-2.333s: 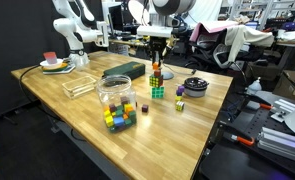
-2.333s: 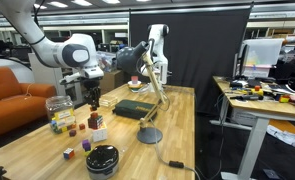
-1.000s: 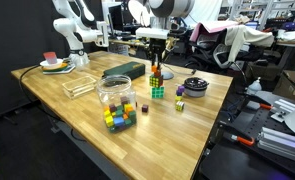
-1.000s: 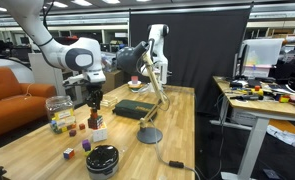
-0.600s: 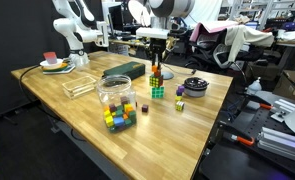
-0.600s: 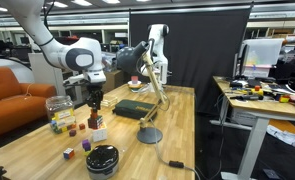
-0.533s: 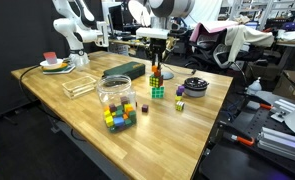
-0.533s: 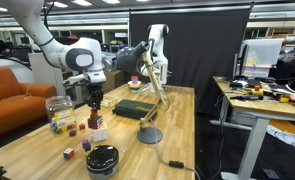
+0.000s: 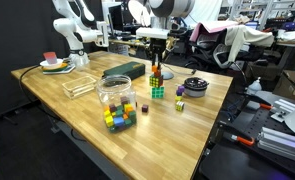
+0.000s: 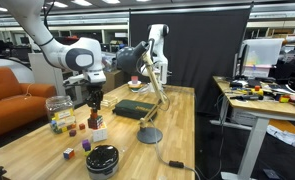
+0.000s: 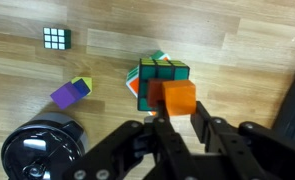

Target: Stack the orange cube on the Rubik's cube

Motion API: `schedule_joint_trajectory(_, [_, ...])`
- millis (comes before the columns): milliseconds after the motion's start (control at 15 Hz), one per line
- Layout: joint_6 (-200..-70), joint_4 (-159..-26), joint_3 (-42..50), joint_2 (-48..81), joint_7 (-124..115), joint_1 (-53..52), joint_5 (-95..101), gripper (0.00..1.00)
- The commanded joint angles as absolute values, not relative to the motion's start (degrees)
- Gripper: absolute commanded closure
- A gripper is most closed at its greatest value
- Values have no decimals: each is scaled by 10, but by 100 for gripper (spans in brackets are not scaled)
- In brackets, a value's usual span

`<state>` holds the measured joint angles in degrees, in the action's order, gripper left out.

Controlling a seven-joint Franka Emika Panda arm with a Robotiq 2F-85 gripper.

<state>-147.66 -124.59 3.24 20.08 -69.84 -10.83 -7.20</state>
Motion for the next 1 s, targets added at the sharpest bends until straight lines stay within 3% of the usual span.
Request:
schedule_joint_trajectory(0, [-1476,-1247,23,199,-697,-98,-77,93])
schedule_joint_trajectory(933, [-1491,-1264,27,184,-704,-102,-72,93])
